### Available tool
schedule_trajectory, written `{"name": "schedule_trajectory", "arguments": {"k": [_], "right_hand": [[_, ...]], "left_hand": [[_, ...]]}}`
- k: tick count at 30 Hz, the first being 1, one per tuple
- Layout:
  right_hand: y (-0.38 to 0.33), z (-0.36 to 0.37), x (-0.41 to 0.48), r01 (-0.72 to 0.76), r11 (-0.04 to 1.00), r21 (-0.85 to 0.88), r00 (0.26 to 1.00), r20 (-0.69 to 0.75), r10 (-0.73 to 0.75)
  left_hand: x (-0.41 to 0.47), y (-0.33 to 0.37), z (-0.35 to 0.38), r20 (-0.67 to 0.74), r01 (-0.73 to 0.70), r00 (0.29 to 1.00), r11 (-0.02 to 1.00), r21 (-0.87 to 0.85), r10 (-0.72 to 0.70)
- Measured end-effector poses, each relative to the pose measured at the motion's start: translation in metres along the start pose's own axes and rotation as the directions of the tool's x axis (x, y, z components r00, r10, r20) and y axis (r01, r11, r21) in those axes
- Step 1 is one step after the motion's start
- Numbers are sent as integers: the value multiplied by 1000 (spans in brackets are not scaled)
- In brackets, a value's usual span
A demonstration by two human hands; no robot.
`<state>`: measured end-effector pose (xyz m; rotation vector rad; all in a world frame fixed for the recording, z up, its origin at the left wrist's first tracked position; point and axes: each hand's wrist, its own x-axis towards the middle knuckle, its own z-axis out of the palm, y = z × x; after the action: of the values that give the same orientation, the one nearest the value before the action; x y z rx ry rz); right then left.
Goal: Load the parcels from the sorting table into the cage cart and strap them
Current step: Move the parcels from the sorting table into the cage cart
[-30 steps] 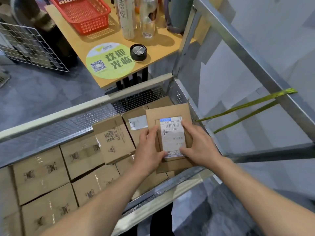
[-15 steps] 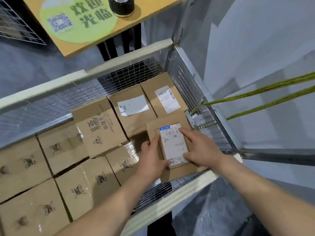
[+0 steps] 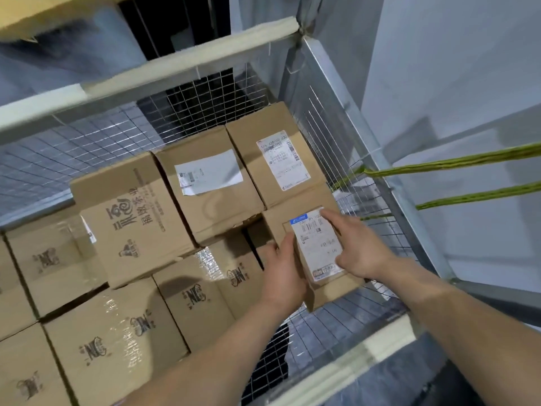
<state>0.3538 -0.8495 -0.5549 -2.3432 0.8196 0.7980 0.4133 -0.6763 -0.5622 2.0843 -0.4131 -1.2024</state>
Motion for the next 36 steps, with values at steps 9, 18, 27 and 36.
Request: {"name": "schedule_trajectory", "arguments": {"k": [9, 18, 27, 36], "right_hand": [[11, 10, 50, -6, 966, -258, 999, 30, 14], [-18, -6, 4, -47, 949, -313, 992, -126, 7], [-96, -46, -136, 101, 994, -31, 929, -355, -106], [-142, -90, -309, 147, 979, 142, 644, -765, 14]], "left_hand": [[36, -7, 25, -27, 7, 1000, 996, 93, -5], [25, 18, -13, 75, 35, 995, 907, 420, -73], [-107, 91, -105, -49, -238, 927, 682, 692, 372], [-226, 167, -168, 94, -497, 645, 323, 806, 759]]}}
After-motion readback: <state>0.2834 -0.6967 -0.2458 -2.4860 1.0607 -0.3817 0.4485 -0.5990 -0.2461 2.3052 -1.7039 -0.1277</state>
